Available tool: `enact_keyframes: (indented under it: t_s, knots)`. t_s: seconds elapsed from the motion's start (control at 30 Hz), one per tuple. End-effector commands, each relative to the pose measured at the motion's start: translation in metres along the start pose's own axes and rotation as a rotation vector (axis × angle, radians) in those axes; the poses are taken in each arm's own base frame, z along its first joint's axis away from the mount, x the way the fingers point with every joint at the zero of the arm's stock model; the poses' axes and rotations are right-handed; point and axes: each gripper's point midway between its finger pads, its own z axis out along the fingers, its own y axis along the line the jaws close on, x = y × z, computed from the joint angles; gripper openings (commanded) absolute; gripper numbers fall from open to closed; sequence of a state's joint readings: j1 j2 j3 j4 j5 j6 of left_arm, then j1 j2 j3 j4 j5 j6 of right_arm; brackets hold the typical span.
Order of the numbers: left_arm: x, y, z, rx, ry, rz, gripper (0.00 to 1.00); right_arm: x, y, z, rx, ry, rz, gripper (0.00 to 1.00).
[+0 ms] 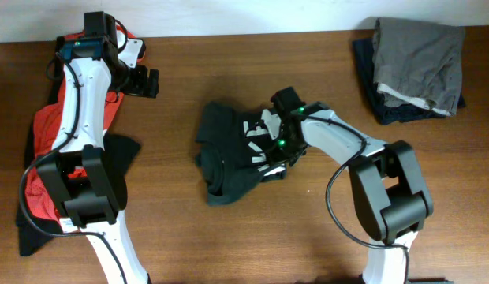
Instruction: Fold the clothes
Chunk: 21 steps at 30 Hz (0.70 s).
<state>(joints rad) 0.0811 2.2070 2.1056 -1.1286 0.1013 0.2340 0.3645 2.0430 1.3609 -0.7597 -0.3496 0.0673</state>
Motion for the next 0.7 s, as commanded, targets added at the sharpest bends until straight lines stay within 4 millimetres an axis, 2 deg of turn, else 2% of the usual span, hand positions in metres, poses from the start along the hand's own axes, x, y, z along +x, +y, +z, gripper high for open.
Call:
enact_keyframes:
  t_s: [0.0, 0.07, 0.17, 0.2, 0.3, 0.37, 0.4, 0.43, 0.47, 0.5, 0.53, 0.57, 0.67]
  knots:
    - [-0.002, 0.0, 0.001, 0.013, -0.006, -0.01, 0.99, 0.007, -0.064, 0.009, 0.086, 0.015, 0.144, 0.04]
    - [-0.002, 0.0, 0.001, 0.013, -0.006, -0.01, 0.99, 0.0, -0.082, 0.003, 0.09, -0.023, 0.182, 0.04]
    - [-0.002, 0.0, 0.001, 0.013, -0.007, -0.01, 0.99, -0.014, -0.121, -0.013, 0.102, -0.113, 0.249, 0.04]
    - [-0.002, 0.0, 0.001, 0.013, -0.007, -0.01, 0.99, -0.022, -0.139, -0.021, 0.111, -0.166, 0.259, 0.05]
    - [-0.003, 0.001, 0.001, 0.012, -0.011, -0.009, 0.99, -0.04, -0.175, -0.046, 0.14, -0.267, 0.275, 0.27]
    - [-0.005, 0.001, 0.001, 0.011, -0.02, -0.007, 0.99, -0.056, -0.194, -0.073, 0.144, -0.336, 0.295, 0.52]
    - [-0.006, 0.0, 0.001, 0.013, -0.023, -0.007, 0.99, -0.06, -0.196, -0.08, 0.137, -0.349, 0.299, 0.58]
    - [-0.008, -0.002, 0.001, 0.027, -0.033, -0.006, 0.99, -0.071, -0.2, -0.101, 0.118, -0.381, 0.308, 0.68]
    - [-0.009, -0.003, 0.001, 0.034, -0.037, -0.006, 0.99, -0.077, -0.2, -0.115, 0.108, -0.397, 0.31, 0.74]
    - [-0.01, -0.005, 0.001, 0.042, -0.041, -0.005, 0.99, -0.082, -0.198, -0.126, 0.1, -0.406, 0.31, 0.76]
    - [-0.011, -0.006, 0.001, 0.051, -0.047, -0.005, 0.99, -0.09, -0.191, -0.15, 0.09, -0.415, 0.295, 0.77]
    - [-0.011, -0.006, 0.001, 0.053, -0.049, -0.005, 0.99, -0.093, -0.185, -0.163, 0.088, -0.41, 0.28, 0.77]
    - [-0.012, -0.006, 0.001, 0.052, -0.052, -0.004, 0.99, -0.092, -0.15, -0.193, 0.085, -0.353, 0.165, 0.77]
